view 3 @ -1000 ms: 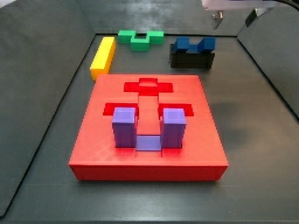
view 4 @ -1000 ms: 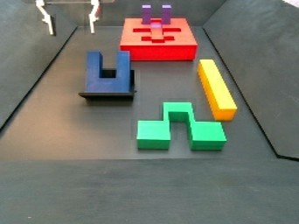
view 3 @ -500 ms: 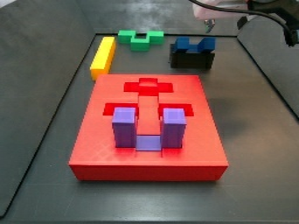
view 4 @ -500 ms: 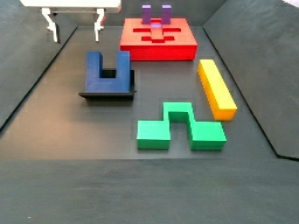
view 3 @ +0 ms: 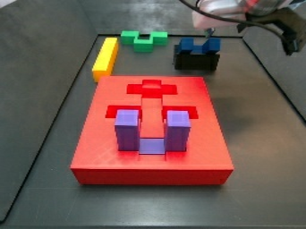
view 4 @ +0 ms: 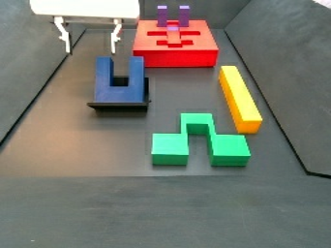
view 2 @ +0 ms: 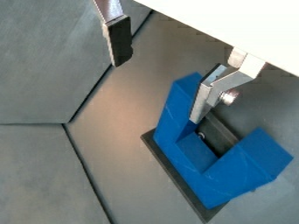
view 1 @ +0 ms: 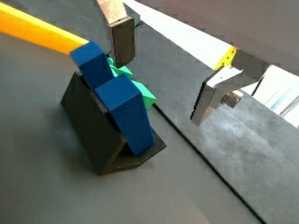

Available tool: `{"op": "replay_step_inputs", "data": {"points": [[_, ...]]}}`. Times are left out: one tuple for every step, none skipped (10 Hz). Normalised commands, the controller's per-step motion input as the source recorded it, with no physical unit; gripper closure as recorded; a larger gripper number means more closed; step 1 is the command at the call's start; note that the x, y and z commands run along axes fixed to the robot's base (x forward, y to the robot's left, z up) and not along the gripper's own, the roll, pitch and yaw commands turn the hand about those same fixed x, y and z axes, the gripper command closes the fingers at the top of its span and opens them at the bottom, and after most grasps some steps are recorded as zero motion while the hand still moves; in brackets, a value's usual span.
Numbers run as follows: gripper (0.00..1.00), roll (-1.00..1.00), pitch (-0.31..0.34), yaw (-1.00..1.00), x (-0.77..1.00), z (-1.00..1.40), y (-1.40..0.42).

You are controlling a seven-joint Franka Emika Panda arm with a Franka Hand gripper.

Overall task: Pick up the blue object. Move up. Place the blue object on the fixture. Regrasp the blue object. Move to above the board. Insert the blue object.
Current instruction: Regrasp the blue object.

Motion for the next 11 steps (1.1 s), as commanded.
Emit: {"op": "replay_step_inputs", "data": {"points": [[0.0, 0.39, 0.0, 0.0, -0.07, -0.18, 0.0], [0.0, 0.29, 0.0, 0.0, -0.08, -0.11, 0.0], [0.0, 0.26, 0.0, 0.0, -0.09, -0.08, -0.01], [0.0, 0.33, 0.0, 0.0, -0.13, -0.17, -0.04], [0.0, 0.36, -0.014, 0.0, -0.15, -0.23, -0.08], [0.0, 0.33, -0.023, 0.0, -0.14, -0.22, -0.09], [0.0, 0.21, -0.014, 0.0, -0.11, -0.11, -0.05], [0.0, 0.15, -0.017, 0.0, -0.09, -0.06, -0.03], [0.0, 0.1, -0.011, 0.0, -0.06, -0.05, -0.02], [0.0, 0.09, -0.003, 0.0, 0.0, -0.07, -0.03], [0.0, 0.08, 0.0, 0.0, 0.0, -0.07, -0.04]]}}
